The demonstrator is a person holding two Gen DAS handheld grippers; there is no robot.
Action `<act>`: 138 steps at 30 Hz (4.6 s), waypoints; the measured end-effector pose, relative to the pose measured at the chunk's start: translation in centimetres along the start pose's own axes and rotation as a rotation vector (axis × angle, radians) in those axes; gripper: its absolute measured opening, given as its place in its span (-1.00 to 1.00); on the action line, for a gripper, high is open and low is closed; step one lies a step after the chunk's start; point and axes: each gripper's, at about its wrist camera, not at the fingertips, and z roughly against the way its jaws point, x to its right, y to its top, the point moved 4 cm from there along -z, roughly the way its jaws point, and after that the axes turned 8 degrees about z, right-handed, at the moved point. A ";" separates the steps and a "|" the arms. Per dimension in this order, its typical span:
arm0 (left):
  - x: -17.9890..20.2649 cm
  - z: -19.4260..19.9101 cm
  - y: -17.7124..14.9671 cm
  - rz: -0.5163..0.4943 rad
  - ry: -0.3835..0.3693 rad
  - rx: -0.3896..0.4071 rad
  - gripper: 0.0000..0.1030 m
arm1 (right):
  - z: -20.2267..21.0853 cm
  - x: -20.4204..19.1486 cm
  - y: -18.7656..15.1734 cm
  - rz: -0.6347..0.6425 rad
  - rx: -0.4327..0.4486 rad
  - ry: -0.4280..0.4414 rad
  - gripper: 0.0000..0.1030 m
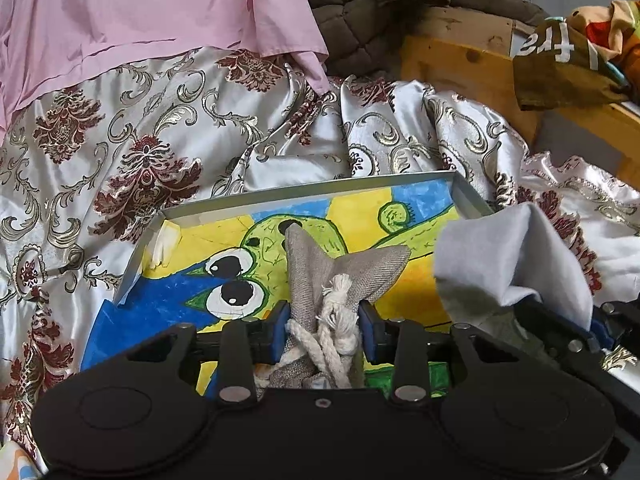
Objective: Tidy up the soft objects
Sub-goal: 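Carry the beige pouch and grey cloth over the cartoon tray and lower them, then open both grippers to release the pouch and cloth into the tray, then lift both grippers away from the tray and move them toward the pile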
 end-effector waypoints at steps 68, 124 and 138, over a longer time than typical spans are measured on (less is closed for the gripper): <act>-2.2 5.3 -0.3 -0.075 0.039 0.121 0.99 | 2.6 2.8 0.0 -0.152 0.037 -0.024 0.97; -8.0 26.2 -14.2 0.057 0.094 0.361 0.99 | 21.8 -5.8 -3.3 -0.197 0.166 0.018 0.99; -10.6 28.5 -20.5 0.078 0.037 0.327 0.99 | 25.0 -9.4 -6.0 -0.168 0.045 0.016 0.99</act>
